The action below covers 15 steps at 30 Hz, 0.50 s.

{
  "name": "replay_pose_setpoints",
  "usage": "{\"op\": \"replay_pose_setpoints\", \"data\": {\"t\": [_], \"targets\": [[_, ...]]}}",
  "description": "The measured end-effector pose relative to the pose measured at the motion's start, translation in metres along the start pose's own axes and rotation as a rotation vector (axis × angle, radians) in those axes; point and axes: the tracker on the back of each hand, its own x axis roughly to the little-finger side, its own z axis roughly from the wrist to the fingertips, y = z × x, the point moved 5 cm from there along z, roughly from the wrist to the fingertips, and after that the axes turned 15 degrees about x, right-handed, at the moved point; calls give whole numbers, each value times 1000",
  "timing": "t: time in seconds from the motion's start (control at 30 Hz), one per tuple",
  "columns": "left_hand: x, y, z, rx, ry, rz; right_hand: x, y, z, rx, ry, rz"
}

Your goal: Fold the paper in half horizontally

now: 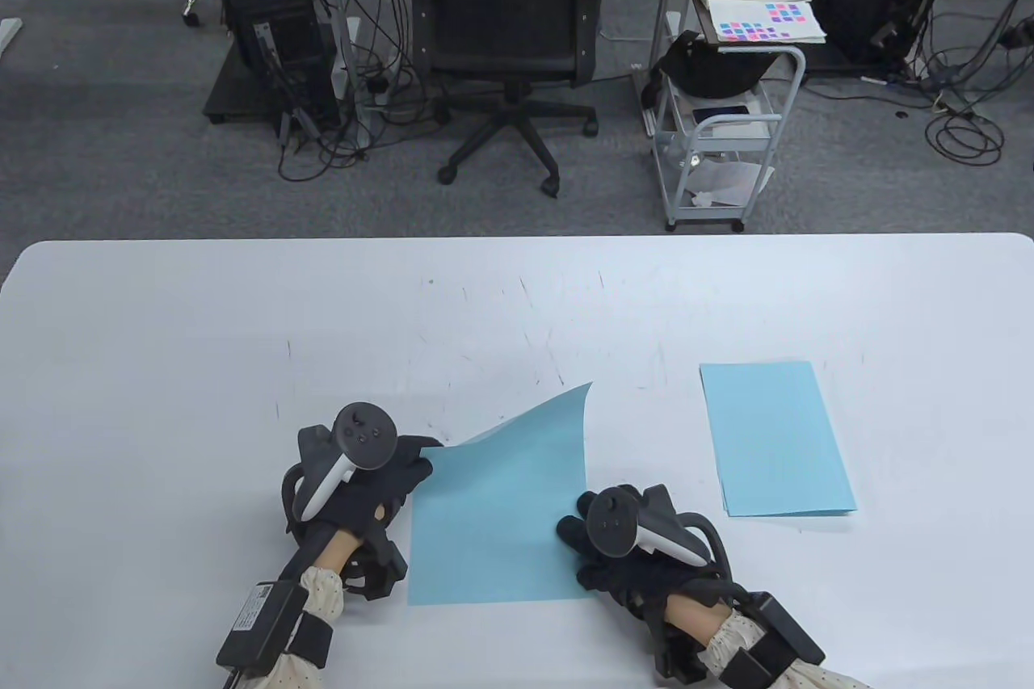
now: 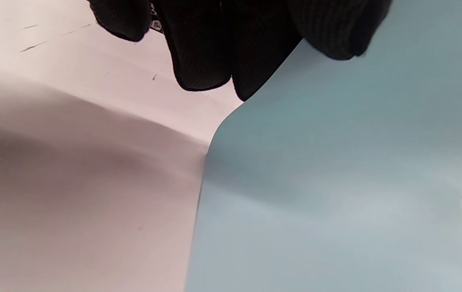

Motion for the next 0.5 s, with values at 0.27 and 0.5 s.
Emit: {"op": "replay_pose_setpoints", "data": {"t": [0.27, 0.5], "targets": [[12, -20, -11, 16, -2, 45, 1, 1, 0, -4, 4, 15], [11, -29, -17, 19, -19, 91, 2, 1, 0, -3, 5, 25]]}}
